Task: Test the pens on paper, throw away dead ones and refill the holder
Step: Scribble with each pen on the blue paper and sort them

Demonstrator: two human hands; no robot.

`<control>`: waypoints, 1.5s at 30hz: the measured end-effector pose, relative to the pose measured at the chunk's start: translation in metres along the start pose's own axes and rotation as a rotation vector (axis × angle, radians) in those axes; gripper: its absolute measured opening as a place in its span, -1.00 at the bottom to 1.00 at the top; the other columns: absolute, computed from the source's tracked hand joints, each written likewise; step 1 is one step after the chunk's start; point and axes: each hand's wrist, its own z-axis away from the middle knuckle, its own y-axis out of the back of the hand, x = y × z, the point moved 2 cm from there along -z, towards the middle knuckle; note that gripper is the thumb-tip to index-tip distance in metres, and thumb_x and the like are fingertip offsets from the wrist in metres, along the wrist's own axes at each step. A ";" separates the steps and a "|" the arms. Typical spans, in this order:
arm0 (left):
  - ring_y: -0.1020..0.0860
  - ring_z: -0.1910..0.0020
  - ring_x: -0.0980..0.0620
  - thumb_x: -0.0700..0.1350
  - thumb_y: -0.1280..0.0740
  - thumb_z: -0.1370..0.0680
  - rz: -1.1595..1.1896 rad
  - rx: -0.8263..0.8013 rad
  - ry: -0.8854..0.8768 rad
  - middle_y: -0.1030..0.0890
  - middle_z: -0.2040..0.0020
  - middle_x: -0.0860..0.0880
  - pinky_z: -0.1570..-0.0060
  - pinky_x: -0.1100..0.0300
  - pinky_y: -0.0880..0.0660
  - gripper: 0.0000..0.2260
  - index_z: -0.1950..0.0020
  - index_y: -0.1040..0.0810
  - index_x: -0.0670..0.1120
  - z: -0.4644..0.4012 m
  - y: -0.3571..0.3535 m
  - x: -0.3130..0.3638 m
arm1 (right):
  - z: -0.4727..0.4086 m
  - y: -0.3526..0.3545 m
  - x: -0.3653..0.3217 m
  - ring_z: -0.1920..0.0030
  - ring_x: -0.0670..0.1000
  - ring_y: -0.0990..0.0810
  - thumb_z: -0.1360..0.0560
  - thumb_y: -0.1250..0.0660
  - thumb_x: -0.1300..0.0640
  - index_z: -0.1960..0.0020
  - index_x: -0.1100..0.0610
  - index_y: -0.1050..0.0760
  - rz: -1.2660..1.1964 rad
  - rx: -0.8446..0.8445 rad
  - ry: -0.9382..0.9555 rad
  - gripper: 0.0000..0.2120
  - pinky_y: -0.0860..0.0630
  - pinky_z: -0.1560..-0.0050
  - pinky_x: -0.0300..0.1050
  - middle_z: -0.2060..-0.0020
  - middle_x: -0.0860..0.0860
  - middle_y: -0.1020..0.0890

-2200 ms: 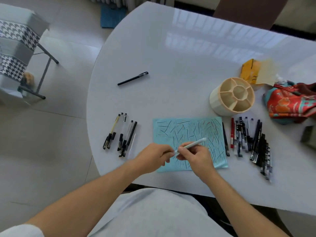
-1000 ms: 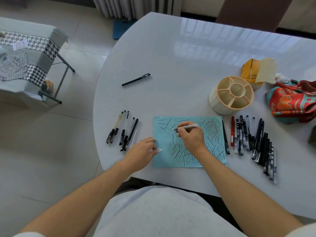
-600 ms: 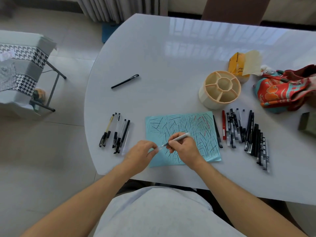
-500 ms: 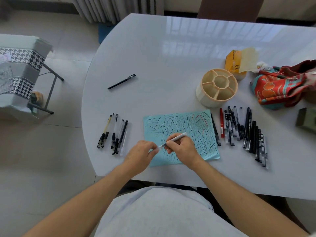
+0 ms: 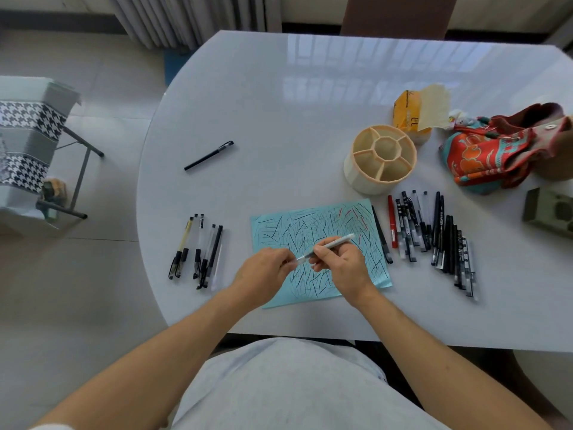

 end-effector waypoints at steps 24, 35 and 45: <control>-0.46 0.26 0.18 0.04 -0.22 -0.64 0.058 0.037 -0.009 -0.58 0.22 0.12 0.29 0.21 -0.37 -0.84 0.02 -0.55 0.02 -0.004 0.008 0.005 | -0.002 -0.001 -0.009 0.25 0.08 -0.67 -0.63 -0.34 0.27 0.00 0.34 -0.58 -0.097 0.006 -0.030 -0.87 -0.69 0.10 -0.01 0.23 0.18 -0.69; -0.50 0.24 0.16 -0.02 -0.26 -0.64 0.126 0.084 0.012 -0.60 0.21 0.12 0.25 0.21 -0.43 -0.87 -0.01 -0.58 -0.01 0.002 0.009 0.012 | 0.000 0.000 -0.011 0.22 0.08 -0.68 -0.64 -0.33 0.26 -0.01 0.33 -0.57 -0.078 0.035 0.012 -0.87 -0.69 0.13 -0.05 0.21 0.17 -0.70; -0.49 0.22 0.13 -0.03 -0.28 -0.63 0.104 0.084 -0.018 -0.58 0.22 0.11 0.21 0.14 -0.48 -0.87 0.00 -0.59 -0.02 0.001 0.009 0.015 | 0.006 -0.004 -0.006 0.26 0.09 -0.66 -0.64 -0.33 0.27 -0.04 0.36 -0.55 -0.087 0.000 0.004 -0.87 -0.67 0.14 -0.07 0.25 0.16 -0.69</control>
